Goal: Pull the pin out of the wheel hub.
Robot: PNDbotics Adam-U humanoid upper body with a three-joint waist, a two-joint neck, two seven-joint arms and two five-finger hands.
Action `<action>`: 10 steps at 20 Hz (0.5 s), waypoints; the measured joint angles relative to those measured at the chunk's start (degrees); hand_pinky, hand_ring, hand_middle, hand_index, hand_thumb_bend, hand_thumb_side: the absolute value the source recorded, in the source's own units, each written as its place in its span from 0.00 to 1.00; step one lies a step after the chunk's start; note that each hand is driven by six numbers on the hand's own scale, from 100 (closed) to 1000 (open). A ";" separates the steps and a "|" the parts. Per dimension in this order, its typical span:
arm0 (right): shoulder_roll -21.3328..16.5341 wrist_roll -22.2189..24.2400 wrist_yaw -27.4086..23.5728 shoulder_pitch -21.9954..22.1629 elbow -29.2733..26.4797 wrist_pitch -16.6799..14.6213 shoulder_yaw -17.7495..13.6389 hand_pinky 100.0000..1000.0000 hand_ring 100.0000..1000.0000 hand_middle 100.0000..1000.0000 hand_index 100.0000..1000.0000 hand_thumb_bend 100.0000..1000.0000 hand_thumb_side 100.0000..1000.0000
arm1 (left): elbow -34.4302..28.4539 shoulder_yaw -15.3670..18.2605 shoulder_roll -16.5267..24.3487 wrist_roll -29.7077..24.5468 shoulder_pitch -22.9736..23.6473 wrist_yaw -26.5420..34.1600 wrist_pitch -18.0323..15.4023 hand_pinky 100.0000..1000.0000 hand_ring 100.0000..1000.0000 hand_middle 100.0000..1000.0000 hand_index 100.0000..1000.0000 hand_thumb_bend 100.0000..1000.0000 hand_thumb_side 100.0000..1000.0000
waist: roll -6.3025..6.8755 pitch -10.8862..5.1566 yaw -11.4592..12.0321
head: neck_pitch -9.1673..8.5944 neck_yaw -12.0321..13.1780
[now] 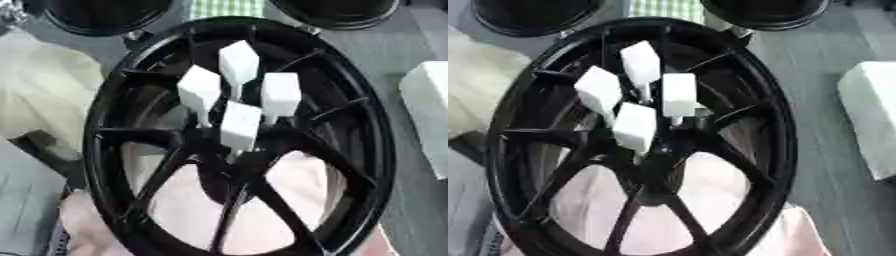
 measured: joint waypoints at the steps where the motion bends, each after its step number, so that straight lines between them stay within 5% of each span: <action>1: -0.15 -0.01 0.00 0.14 0.00 -0.01 -0.01 0.51 0.41 0.36 0.51 0.27 0.31 | 0.00 -0.22 -0.41 -0.91 -0.66 0.12 0.56 0.58 0.59 0.60 0.72 0.00 0.65 | 0.00 -0.04 0.09 | 0.00 -0.09; 10: -0.20 -0.05 0.01 0.22 0.01 -0.17 -0.01 0.51 0.41 0.36 0.50 0.27 0.31 | -0.01 0.18 -2.16 -7.30 -3.21 2.14 3.35 0.58 0.60 0.62 0.74 0.00 0.65 | -0.18 -0.15 0.34 | 0.27 -0.14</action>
